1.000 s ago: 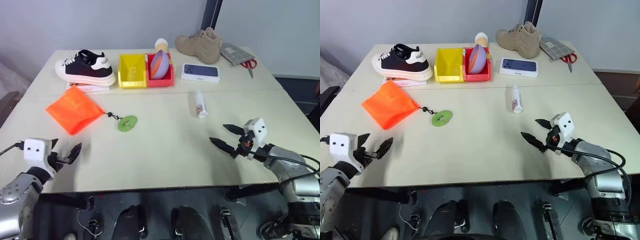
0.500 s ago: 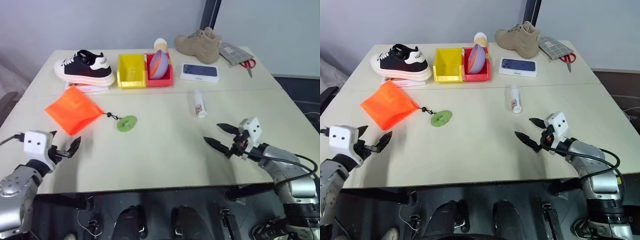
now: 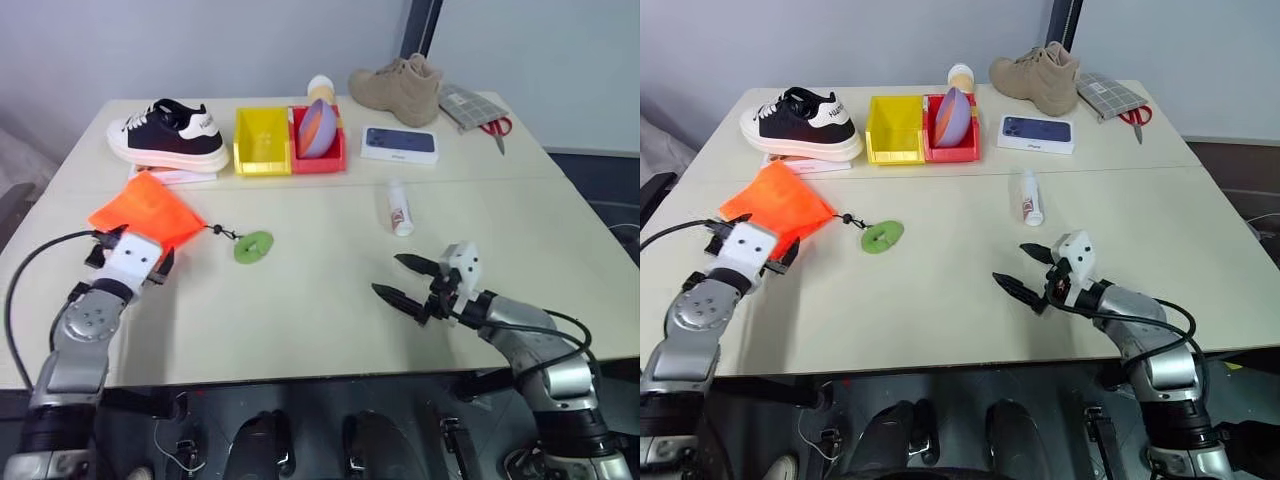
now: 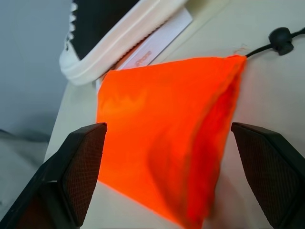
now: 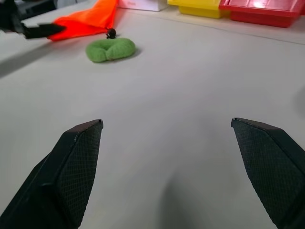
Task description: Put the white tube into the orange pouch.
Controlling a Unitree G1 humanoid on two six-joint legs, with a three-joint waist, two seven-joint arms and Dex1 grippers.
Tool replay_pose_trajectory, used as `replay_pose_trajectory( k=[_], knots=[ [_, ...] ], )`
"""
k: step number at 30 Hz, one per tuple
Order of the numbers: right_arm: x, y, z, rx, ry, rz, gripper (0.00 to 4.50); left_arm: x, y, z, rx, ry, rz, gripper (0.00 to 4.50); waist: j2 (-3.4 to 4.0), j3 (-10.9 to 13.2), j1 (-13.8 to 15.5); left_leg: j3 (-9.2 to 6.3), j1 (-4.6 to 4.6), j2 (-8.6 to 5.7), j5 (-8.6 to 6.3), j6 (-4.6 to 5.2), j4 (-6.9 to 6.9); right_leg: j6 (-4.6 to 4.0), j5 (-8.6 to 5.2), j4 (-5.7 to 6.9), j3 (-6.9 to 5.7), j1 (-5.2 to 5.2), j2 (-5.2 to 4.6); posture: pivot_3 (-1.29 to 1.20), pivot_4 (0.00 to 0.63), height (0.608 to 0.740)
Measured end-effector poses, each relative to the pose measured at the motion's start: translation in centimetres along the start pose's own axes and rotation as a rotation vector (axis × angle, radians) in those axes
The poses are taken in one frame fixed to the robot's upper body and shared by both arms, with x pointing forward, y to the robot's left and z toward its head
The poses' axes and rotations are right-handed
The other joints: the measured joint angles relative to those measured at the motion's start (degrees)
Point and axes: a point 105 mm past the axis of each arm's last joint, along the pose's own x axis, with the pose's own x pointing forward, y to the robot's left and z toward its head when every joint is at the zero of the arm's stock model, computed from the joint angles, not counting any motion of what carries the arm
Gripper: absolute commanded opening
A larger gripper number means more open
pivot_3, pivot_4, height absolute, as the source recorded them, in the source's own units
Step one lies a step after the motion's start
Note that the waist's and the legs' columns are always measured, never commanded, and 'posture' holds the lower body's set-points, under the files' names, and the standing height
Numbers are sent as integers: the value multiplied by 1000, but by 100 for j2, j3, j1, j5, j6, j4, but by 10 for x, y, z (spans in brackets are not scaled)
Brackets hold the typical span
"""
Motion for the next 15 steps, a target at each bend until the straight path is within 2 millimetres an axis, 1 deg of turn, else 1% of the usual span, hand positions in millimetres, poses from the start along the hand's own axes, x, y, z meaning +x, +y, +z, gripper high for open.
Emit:
replay_pose_trajectory(
  k=[4, 5, 7, 9, 10, 14, 15],
  knots=[
    [6, 8, 2, -4, -14, 21, 4465, 11, 3, 3, 44, -4, 32, 4500, 0, 0, 8, 0, 1, 0, 8, 12, 3, 17, 9, 4, -2, 2, 3, 0, 150, 740],
    [7, 11, 2, -3, -18, 26, 4491, 13, 4, 3, 51, 0, 40, 4238, -1, 0, 9, 0, 1, 0, 8, 13, 3, 17, 9, 4, -2, 2, 4, 0, 150, 740],
    [10, 16, 1, 7, -25, 34, 4500, 18, 7, 1, 57, 12, 67, 3615, -1, -1, 14, 0, 1, 0, 9, 14, 5, 21, 10, 6, -3, 2, 6, 0, 150, 740],
    [12, 20, 0, 16, -22, 40, 4500, 21, 10, 2, 58, 8, 90, 2665, -1, -1, 20, 0, 0, 0, 10, 15, 6, 23, 11, 7, -3, 2, 8, 0, 150, 740],
    [12, 21, -1, 17, -21, 41, 4500, 22, 11, 1, 57, 10, 96, 2117, -1, -1, 20, 1, 0, 0, 10, 15, 7, 23, 11, 7, -3, 3, 8, 0, 150, 740],
    [12, 21, 1, 11, -25, 30, 4500, 22, 12, -9, 57, 45, 110, 37, -2, -1, 13, 1, 3, 0, 12, 14, 9, 25, 12, 14, -3, 3, 11, 0, 150, 740],
    [12, 21, 1, 10, -25, 28, 4500, 22, 12, -12, 54, 55, 112, 37, -2, -1, 15, 1, 3, 0, 13, 13, 10, 25, 12, 15, -4, 3, 12, 0, 150, 740]
  ],
)
